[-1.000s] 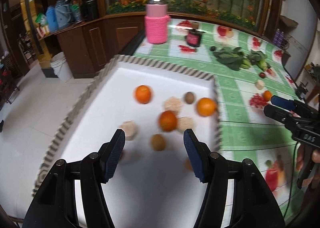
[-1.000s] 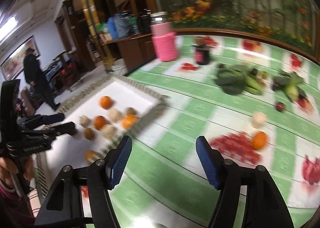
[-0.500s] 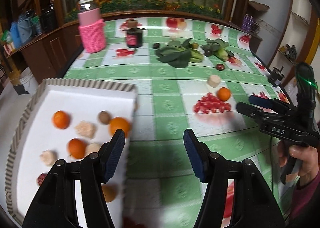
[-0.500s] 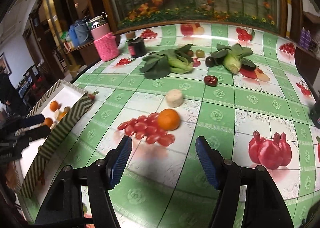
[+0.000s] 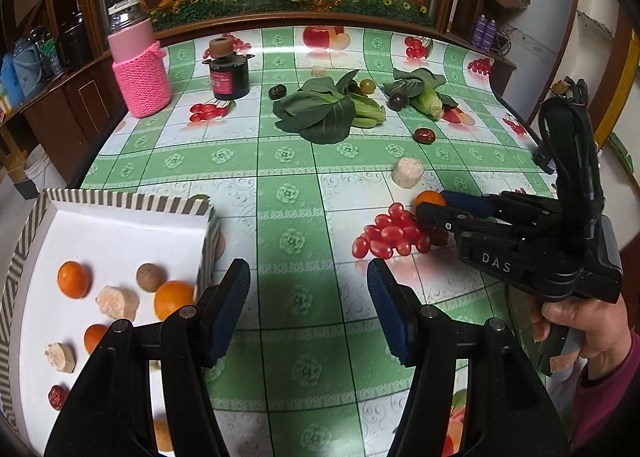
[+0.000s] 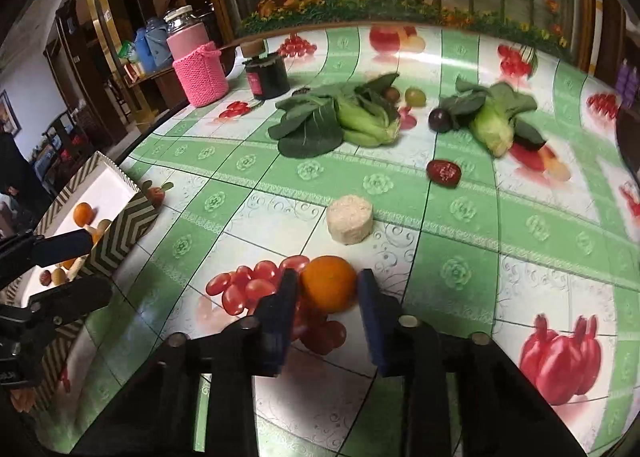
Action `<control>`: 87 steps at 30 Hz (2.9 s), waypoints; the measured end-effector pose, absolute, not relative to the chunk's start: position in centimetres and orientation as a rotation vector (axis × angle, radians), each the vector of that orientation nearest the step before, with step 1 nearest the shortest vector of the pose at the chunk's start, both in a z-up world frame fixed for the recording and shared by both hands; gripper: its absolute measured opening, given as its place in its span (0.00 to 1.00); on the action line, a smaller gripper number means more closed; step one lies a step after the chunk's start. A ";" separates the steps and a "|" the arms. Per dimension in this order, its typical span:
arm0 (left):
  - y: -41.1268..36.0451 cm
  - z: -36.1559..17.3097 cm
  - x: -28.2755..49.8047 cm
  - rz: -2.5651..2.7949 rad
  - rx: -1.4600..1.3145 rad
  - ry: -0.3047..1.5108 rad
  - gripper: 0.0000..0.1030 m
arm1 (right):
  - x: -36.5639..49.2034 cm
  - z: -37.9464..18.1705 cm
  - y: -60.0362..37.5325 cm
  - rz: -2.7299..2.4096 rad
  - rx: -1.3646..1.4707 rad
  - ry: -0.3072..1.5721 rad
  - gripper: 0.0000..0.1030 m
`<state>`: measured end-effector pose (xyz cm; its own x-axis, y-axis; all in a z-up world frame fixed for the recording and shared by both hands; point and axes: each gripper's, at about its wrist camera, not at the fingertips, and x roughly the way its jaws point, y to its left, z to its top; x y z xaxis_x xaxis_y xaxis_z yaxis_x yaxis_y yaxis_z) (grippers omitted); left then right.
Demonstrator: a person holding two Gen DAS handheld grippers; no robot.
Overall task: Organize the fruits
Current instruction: 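Move both grippers back toward the cherry tomatoes and remaining fruits, then grasp an orange with the right gripper while the left grasps a round tan rice cake, then carry the orange and rice cake in both grippers over the white tray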
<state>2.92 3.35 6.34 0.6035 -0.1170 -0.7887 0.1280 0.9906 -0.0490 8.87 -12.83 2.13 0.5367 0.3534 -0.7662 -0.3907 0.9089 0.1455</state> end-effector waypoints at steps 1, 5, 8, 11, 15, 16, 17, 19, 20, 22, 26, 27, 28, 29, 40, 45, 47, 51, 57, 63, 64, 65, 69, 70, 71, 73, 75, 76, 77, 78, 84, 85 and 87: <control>3.2 6.3 3.1 -0.144 0.013 0.912 0.58 | 8.9 2.2 -12.9 0.448 -0.042 0.901 0.30; 2.6 5.8 3.7 -0.146 0.007 0.922 0.58 | 8.7 2.1 -12.9 0.455 -0.054 0.900 0.30; 2.3 5.7 3.9 -0.149 0.006 0.926 0.58 | 9.0 1.7 -12.9 0.462 -0.038 0.913 0.31; 2.2 5.7 4.1 -0.147 0.005 0.927 0.58 | 8.9 1.8 -12.9 0.458 -0.039 0.911 0.30; 1.8 5.7 4.7 -0.150 0.005 0.930 0.58 | 8.0 2.6 -14.2 0.444 -0.030 0.892 0.30; 1.5 5.7 5.0 -0.157 0.003 0.931 0.58 | 7.7 2.8 -14.8 0.436 -0.027 0.890 0.30; 1.2 5.7 5.3 -0.166 0.006 0.933 0.58 | 7.4 3.0 -15.5 0.420 -0.021 0.886 0.30; 0.5 5.6 6.0 -0.176 0.012 0.934 0.58 | 6.8 3.4 -17.1 0.391 0.005 0.873 0.30; 0.1 5.6 6.4 -0.180 0.014 0.933 0.58 | 6.5 3.5 -18.1 0.373 0.017 0.869 0.30; -1.0 5.4 7.2 -0.196 0.017 0.937 0.58 | 6.1 3.5 -19.2 0.347 0.018 0.864 0.30; -3.1 4.9 8.9 -0.229 0.023 0.944 0.58 | 5.8 3.1 -20.4 0.340 0.048 0.868 0.30; -3.7 4.7 9.4 -0.236 0.029 0.944 0.58 | 5.9 3.0 -20.6 0.343 0.059 0.867 0.30; -4.1 4.6 9.8 -0.239 0.033 0.946 0.58 | 5.8 2.9 -20.7 0.346 0.067 0.865 0.30; -4.5 4.4 10.3 -0.242 0.035 0.951 0.58 | 5.8 2.9 -20.8 0.347 0.072 0.861 0.30; -7.4 2.0 13.5 -0.270 0.055 0.988 0.54 | 5.9 2.7 -20.9 0.391 0.096 0.852 0.30; -7.1 2.0 13.7 -0.259 0.074 0.966 0.26 | 5.9 2.4 -20.8 0.398 0.094 0.862 0.30; -6.8 2.0 13.5 -0.262 0.066 0.974 0.26 | 5.9 2.4 -20.8 0.400 0.092 0.864 0.30; -5.9 2.5 12.2 -0.267 0.040 0.980 0.25 | 5.6 2.6 -20.5 0.405 0.090 0.861 0.30; -4.9 4.2 8.5 -0.267 0.042 0.949 0.25 | 4.2 3.4 -19.5 0.413 0.070 0.851 0.30; -3.5 5.3 4.5 -0.243 0.063 0.910 0.25 | 2.0 3.8 -17.8 0.434 0.051 0.845 0.30; -3.3 5.3 4.1 -0.234 0.065 0.907 0.25 | 1.7 3.8 -17.5 0.438 0.047 0.846 0.30; -2.9 5.4 3.5 -0.230 0.062 0.904 0.25 | 1.4 3.8 -17.2 0.442 0.044 0.846 0.30; -1.7 5.3 1.8 -0.208 0.056 0.900 0.25 | 0.3 3.9 -15.8 0.464 0.038 0.845 0.30; -1.2 5.3 1.4 -0.202 0.052 0.899 0.25 | 0.2 4.0 -15.5 0.468 0.036 0.846 0.30; -0.9 5.3 1.1 -0.195 0.049 0.898 0.25 | -0.1 4.0 -15.1 0.473 0.032 0.846 0.30; -0.2 5.4 0.5 -0.184 0.041 0.893 0.25 | -0.4 4.1 -14.5 0.480 0.025 0.846 0.30; 0.4 5.6 -0.1 -0.173 0.036 0.887 0.25 | -0.8 4.4 -13.8 0.490 0.018 0.843 0.30; 0.8 5.7 -0.5 -0.168 0.035 0.882 0.25 | -0.9 4.5 -13.4 0.495 0.014 0.841 0.30; 1.1 5.8 -0.7 -0.162 0.034 0.879 0.25 | -1.1 4.7 -13.0 0.501 0.009 0.839 0.30; 1.4 5.9 -1.0 -0.156 0.031 0.876 0.25 | -1.3 4.8 -12.7 0.506 0.005 0.836 0.30; 3.8 6.6 -2.3 -0.107 0.014 0.851 0.26 | -1.8 5.5 -10.3 0.545 -0.017 0.827 0.29; 4.2 6.7 -2.5 -0.098 0.013 0.849 0.26 | -2.0 5.6 -9.9 0.551 -0.021 0.826 0.30; 5.0 6.7 -2.8 -0.083 0.012 0.849 0.26 | -2.2 5.8 -9.0 0.569 -0.029 0.822 0.29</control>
